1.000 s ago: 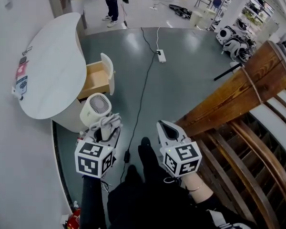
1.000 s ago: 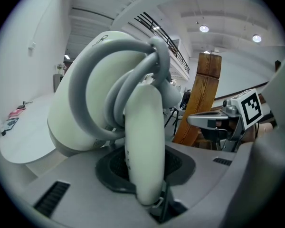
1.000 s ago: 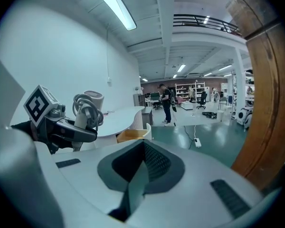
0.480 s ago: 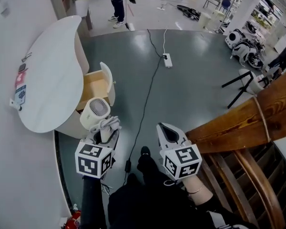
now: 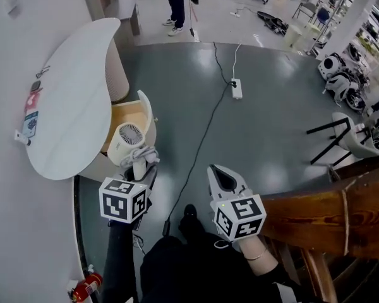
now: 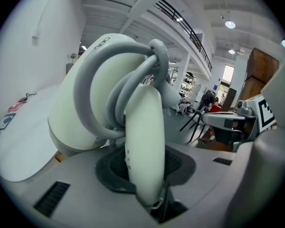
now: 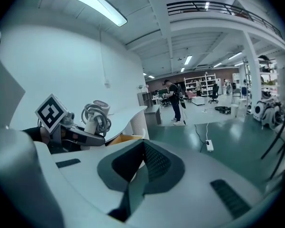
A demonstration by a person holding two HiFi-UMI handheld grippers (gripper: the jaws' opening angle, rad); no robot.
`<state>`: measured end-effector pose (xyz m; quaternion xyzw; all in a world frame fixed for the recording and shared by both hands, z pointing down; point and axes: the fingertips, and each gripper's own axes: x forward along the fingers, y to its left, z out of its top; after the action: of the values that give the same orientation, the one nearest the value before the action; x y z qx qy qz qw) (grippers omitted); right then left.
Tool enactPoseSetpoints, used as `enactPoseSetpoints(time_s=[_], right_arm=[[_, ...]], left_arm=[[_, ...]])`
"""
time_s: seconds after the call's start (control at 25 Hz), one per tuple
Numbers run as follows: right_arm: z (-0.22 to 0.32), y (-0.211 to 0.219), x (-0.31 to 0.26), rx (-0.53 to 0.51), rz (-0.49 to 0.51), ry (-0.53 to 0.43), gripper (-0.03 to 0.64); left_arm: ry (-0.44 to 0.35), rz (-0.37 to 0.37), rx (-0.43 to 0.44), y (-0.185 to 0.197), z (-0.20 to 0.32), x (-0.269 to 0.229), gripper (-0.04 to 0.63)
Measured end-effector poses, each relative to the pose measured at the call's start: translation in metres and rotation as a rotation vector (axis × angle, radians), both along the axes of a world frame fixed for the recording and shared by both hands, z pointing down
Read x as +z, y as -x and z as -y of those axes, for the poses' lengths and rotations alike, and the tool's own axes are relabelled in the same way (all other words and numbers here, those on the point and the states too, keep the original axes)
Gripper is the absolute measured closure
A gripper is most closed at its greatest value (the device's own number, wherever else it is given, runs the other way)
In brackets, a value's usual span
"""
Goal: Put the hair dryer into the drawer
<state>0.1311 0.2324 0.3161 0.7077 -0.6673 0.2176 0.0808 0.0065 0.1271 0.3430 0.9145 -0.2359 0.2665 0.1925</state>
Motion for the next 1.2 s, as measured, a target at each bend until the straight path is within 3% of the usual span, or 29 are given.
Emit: enactPoseSetpoints(time_s=[0.48,1.2], right_arm=[[0.028,-0.036,-0.001,-0.079,0.034,-0.019,0.615],[0.058,-0.045,0.015,-0.071,0.053,0.03,0.615]], left_arm=[[-0.01,0.029,-0.061,-0.04,0.028,-0.006,0.482],[0.046,0.08,-0.092,-0.036,0.08,0.02,0.482]])
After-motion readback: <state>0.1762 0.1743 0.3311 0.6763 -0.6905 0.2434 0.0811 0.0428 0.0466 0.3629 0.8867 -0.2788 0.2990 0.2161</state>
